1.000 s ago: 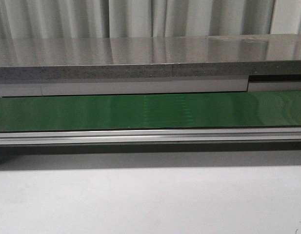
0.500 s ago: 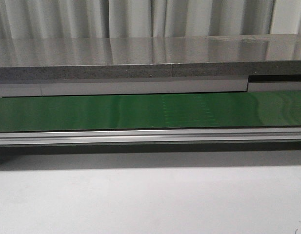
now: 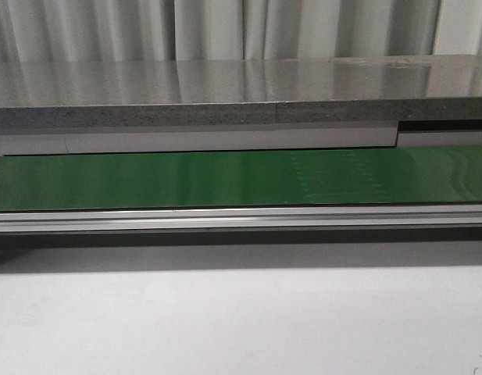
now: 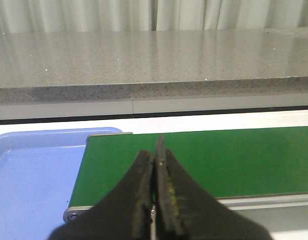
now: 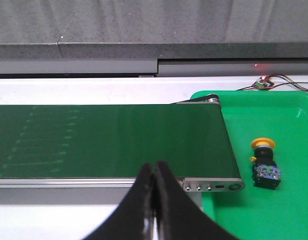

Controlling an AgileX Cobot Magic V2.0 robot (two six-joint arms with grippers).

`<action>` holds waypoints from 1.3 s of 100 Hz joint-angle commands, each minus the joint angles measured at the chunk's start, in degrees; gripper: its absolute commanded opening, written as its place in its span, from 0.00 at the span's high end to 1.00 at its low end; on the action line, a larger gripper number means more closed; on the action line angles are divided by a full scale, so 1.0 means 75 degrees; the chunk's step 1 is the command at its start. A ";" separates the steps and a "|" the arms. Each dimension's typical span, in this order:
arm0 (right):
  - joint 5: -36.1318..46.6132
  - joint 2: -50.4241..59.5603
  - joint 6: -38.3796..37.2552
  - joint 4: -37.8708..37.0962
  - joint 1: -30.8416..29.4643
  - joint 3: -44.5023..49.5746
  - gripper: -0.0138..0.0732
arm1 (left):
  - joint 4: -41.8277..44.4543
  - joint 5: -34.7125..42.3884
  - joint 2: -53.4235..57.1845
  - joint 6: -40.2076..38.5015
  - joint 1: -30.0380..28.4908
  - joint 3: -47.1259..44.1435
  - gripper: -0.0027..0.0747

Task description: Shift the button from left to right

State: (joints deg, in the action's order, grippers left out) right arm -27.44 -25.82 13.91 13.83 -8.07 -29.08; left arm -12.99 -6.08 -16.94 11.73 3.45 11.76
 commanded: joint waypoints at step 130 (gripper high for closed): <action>0.3094 0.2563 -0.1023 -0.1016 0.1141 0.2897 0.92 | -0.0087 0.0588 -0.0043 -0.0001 0.0083 0.0237 0.99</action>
State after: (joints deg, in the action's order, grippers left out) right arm -9.86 -9.79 7.00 7.53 0.63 -8.51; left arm -12.99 -6.08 -16.94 11.73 3.45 11.76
